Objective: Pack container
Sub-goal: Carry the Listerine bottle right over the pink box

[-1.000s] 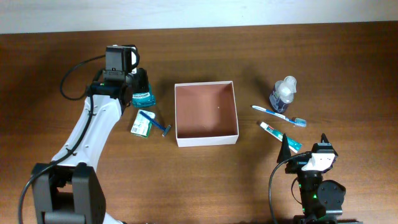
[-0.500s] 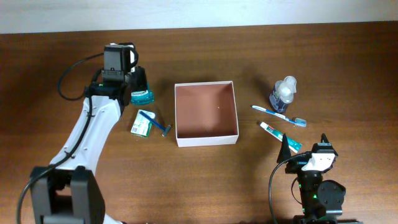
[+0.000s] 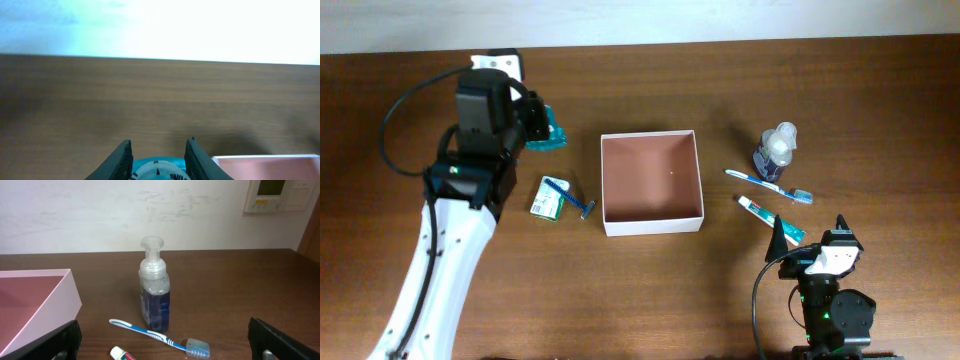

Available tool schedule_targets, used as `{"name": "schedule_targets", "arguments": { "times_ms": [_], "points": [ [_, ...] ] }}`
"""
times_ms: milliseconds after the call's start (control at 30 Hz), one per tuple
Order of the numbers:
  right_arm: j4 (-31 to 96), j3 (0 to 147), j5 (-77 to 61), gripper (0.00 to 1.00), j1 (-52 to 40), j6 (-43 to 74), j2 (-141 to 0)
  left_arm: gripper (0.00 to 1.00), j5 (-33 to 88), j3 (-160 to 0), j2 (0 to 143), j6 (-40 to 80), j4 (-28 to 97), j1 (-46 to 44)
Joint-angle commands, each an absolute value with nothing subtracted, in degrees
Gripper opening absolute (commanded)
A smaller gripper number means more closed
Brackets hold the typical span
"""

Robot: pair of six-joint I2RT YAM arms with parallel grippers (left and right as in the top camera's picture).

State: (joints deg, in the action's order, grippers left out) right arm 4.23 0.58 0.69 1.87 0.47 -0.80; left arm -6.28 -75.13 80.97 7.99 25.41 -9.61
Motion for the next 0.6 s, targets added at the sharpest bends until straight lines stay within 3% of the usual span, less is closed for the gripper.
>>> {"name": "schedule_targets", "arguments": {
  "times_ms": [0, 567],
  "points": [
    [4.6, 0.3, 0.6, 0.99, 1.4, 0.9, -0.2, 0.26, -6.3, -76.5, 76.9, 8.4, 24.7, -12.5],
    [4.6, 0.3, 0.6, 0.99, 1.4, 0.9, -0.2, 0.26, -6.5, -76.4, 78.1, 12.4, 24.5, -25.7]
  ]
}}
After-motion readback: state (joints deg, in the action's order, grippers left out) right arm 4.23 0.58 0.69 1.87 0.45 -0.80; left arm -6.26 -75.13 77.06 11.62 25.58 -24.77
